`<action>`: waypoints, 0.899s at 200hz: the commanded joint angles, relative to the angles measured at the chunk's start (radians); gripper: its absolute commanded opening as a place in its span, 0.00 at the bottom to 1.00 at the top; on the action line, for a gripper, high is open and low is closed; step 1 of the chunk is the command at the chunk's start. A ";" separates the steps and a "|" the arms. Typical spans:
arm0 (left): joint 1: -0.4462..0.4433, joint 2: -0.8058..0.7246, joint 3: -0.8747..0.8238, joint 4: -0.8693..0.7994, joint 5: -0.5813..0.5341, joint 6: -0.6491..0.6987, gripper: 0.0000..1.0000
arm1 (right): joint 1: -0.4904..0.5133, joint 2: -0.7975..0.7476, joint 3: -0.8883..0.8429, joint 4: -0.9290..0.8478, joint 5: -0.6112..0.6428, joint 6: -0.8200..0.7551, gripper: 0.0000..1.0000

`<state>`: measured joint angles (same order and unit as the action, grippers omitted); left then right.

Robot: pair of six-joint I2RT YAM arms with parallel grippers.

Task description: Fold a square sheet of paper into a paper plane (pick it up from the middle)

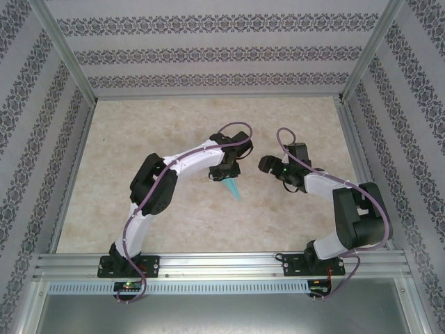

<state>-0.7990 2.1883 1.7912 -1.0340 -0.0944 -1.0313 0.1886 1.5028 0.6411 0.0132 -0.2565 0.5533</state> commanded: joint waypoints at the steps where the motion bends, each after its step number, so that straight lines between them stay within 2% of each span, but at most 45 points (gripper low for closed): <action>1: 0.006 -0.029 -0.013 -0.019 0.002 -0.010 0.35 | -0.005 -0.002 0.002 0.018 -0.009 0.013 0.85; 28: 0.014 -0.035 -0.017 -0.023 0.000 -0.015 0.28 | -0.006 -0.001 0.002 0.018 -0.007 0.015 0.85; 55: 0.019 -0.055 -0.026 -0.016 -0.013 -0.013 0.14 | -0.006 -0.001 0.002 0.020 -0.012 0.014 0.85; 73: 0.024 -0.090 -0.049 0.015 -0.009 0.007 0.00 | -0.008 -0.010 -0.001 0.027 -0.020 0.011 0.85; 116: 0.033 -0.260 -0.245 0.312 0.092 0.105 0.00 | -0.015 -0.101 -0.075 0.182 -0.157 0.007 0.81; 161: 0.071 -0.321 -0.452 0.653 0.313 0.161 0.00 | 0.001 -0.179 -0.029 0.048 -0.160 0.002 0.81; 180: 0.081 -0.309 -0.508 0.757 0.375 0.163 0.00 | 0.041 -0.196 -0.015 -0.007 -0.148 0.013 0.77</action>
<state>-0.7399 1.8645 1.3502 -0.5098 0.1432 -0.9115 0.1879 1.3357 0.5877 0.0776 -0.3946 0.5568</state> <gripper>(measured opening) 0.065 0.799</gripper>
